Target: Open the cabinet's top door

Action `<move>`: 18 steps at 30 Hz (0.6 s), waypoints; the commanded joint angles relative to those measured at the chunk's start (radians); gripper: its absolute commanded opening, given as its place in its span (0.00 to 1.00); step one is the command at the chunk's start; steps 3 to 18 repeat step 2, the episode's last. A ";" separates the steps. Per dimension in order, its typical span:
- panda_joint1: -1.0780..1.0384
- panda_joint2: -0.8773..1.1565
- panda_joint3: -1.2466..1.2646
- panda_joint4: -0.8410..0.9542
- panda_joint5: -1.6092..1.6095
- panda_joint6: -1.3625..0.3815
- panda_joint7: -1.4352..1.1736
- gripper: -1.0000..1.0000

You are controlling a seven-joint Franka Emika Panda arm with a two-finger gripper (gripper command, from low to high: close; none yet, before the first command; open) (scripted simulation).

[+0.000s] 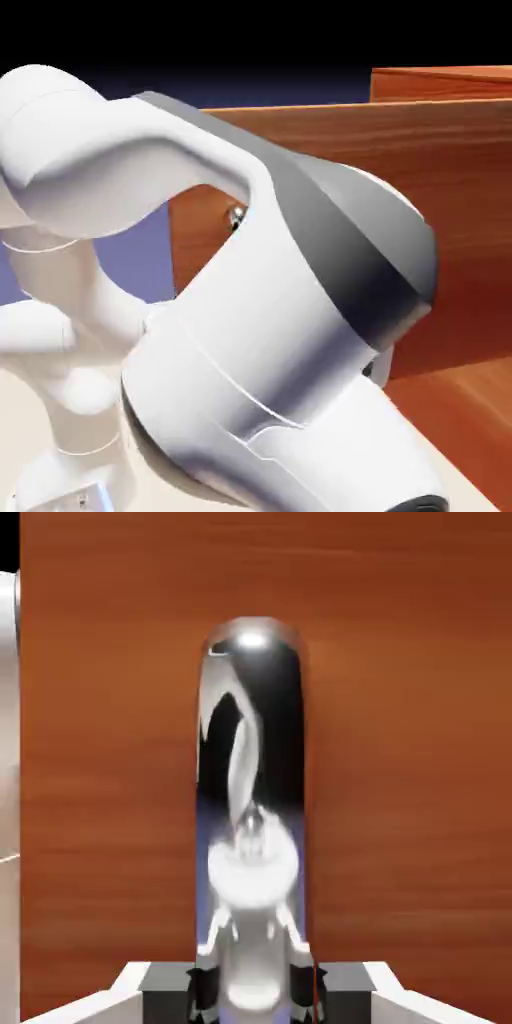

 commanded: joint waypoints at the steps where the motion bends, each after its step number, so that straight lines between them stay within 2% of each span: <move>1: 0.008 0.029 0.002 0.036 -0.001 -0.010 0.015 0.00; 18: 0.017 0.057 0.004 0.073 -0.002 -0.020 0.030 0.00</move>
